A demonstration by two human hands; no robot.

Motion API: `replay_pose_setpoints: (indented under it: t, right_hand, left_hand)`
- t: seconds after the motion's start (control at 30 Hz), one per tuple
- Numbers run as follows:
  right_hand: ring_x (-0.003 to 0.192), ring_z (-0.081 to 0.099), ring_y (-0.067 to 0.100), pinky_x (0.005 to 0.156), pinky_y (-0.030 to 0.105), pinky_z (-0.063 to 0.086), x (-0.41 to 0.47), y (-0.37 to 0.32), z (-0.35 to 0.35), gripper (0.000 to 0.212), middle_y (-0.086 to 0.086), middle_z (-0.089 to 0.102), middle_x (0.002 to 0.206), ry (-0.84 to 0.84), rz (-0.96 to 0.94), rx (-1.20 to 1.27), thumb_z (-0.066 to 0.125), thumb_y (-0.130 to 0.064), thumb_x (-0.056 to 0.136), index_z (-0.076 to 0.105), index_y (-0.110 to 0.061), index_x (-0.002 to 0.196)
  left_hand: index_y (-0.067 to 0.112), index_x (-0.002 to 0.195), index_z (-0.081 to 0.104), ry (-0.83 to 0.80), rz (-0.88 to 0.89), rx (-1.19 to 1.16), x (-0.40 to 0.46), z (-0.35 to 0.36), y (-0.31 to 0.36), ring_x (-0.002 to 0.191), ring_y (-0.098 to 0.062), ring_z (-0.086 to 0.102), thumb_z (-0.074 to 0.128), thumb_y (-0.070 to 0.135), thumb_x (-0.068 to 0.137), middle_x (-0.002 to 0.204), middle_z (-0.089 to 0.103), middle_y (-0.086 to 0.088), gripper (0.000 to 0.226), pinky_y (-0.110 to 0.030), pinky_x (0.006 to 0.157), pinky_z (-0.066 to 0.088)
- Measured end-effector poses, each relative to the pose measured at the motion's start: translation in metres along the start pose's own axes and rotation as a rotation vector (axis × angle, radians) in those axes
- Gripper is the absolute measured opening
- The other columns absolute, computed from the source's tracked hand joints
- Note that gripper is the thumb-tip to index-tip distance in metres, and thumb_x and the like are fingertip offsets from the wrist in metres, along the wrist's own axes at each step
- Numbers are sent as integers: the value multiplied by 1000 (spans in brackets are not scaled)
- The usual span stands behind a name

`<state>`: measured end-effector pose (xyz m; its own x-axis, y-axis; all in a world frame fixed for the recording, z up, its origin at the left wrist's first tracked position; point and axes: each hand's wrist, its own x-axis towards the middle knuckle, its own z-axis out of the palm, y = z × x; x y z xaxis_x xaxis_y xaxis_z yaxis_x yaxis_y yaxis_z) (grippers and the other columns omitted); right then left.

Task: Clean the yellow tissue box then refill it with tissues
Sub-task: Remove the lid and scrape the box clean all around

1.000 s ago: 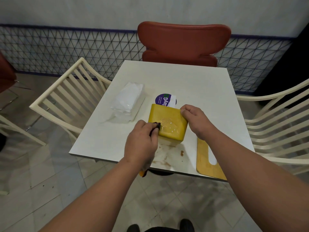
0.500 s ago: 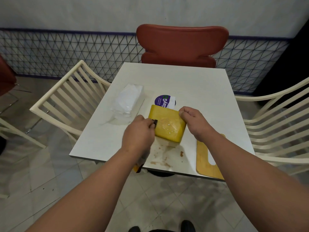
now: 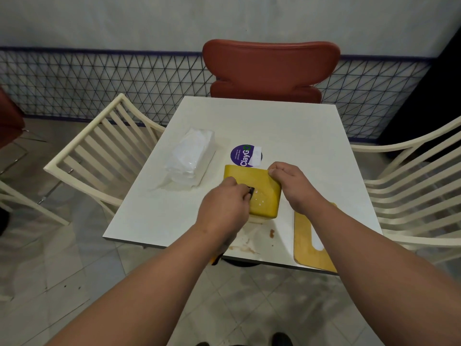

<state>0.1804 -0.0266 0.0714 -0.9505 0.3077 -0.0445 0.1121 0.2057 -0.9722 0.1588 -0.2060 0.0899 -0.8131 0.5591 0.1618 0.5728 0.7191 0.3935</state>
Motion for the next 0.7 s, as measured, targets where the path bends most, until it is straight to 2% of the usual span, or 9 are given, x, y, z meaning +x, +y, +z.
replay_pose_setpoints:
  t: [0.17,0.33,0.5,0.7]
  right_hand:
    - [70,39,14,63,29,32,3,2,-2,27,-2,45,70,8,24,1,44,-11,97,53,-15,72]
    - [73,40,19,66,31,34,4,2,-3,22,5,46,74,-4,27,-15,47,-26,88,56,-8,78]
    - [73,40,18,67,31,33,5,4,-3,22,4,46,74,-2,11,-26,45,-14,96,55,-10,77]
    - [71,37,20,64,33,32,5,4,-4,27,8,43,75,-14,23,-34,47,-24,92,53,-2,79]
  left_hand:
    - [15,106,68,72,-151,20,19,-9,-20,86,-25,56,44,29,98,94,51,-4,29,-33,72,45]
    - [18,110,68,7,-27,12,22,-6,2,93,-26,57,44,29,98,103,56,-6,29,-33,76,45]
    - [19,110,68,54,-73,-1,42,-14,-5,93,-25,55,45,27,98,101,54,-5,27,-31,74,42]
    - [21,115,67,-112,136,67,26,-6,3,92,-26,57,45,34,98,104,55,-3,30,-34,75,47]
